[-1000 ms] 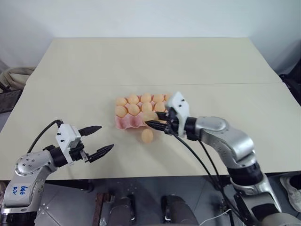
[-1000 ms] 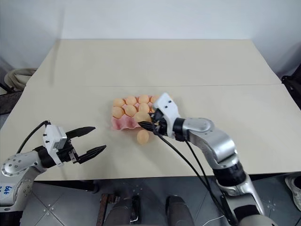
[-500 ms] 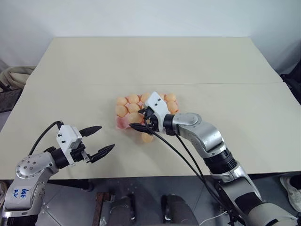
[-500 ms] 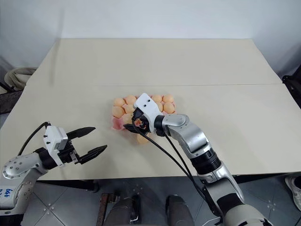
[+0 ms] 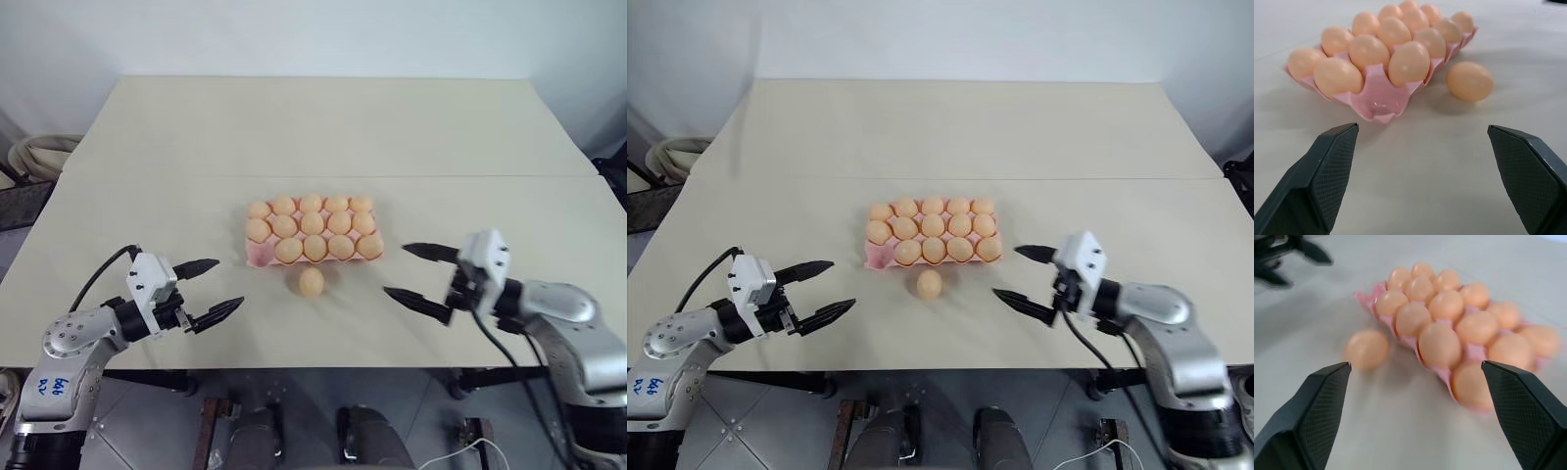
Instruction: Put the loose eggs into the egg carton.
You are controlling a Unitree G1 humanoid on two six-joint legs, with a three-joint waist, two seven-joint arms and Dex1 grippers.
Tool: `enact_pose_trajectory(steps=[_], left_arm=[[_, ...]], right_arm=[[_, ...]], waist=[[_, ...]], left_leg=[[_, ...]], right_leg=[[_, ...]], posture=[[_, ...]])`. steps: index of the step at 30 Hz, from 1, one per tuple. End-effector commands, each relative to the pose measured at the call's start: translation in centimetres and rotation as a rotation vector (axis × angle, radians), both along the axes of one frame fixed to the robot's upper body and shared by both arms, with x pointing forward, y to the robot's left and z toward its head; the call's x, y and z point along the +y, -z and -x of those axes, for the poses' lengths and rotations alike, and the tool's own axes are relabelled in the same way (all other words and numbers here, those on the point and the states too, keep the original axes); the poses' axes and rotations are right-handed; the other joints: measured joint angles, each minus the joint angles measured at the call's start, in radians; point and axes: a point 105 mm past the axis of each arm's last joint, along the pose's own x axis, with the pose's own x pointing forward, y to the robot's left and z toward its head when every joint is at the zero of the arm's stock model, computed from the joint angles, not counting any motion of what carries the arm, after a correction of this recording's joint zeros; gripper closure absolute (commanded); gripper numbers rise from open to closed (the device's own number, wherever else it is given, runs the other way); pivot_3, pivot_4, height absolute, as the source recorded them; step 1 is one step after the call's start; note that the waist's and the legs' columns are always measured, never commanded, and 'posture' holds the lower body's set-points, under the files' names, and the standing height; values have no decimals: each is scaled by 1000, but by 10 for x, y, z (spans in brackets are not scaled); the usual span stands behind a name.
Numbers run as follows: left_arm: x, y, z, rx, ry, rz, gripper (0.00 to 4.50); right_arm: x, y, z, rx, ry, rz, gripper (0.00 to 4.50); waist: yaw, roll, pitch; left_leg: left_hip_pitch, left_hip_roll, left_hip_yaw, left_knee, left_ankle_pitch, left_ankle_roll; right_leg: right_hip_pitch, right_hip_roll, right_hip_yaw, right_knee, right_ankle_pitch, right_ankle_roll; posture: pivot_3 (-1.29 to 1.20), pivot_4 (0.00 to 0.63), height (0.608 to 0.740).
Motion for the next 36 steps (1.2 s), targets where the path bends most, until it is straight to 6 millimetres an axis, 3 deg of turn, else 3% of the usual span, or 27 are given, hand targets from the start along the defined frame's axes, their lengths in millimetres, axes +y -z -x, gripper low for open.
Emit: enact_pose_trajectory(steps=[1, 6, 14, 28, 36], left_arm=[[1, -8, 0, -31, 21, -19, 0], [2, -11, 1, -34, 24, -31, 0], [-22, -9, 2, -15, 79, -26, 0], [-118, 26, -22, 125, 129, -52, 0], [-139, 37, -39, 116, 57, -61, 0]], right_arm=[[-13, -15, 17, -94, 7, -26, 29], [-36, -5, 25, -91, 105, -23, 29], [-30, -5, 26, -104, 87, -10, 29], [-20, -10, 31, -94, 70, 5, 29], [-11, -14, 34, -100, 72, -17, 29]], waist=[[0, 0, 0], [2, 0, 0], [5, 0, 0], [8, 0, 0], [10, 0, 0]], left_leg=[[1, 0, 0, 0, 0, 0], [12, 1, 0, -1, -3, -5], [12, 1, 0, -4, -3, -6], [12, 1, 0, -3, -2, -1], [12, 0, 0, -1, -1, 0]], right_leg=[[2, 0, 0, 0, 0, 0], [13, -1, 1, -4, 0, -1], [13, -1, 2, -7, 0, -2], [14, 0, 1, -8, 1, -1], [14, 1, 1, -6, 1, 0]], posture=[[0, 150, 740], [0, 150, 740], [0, 150, 740], [0, 150, 740], [0, 150, 740]])
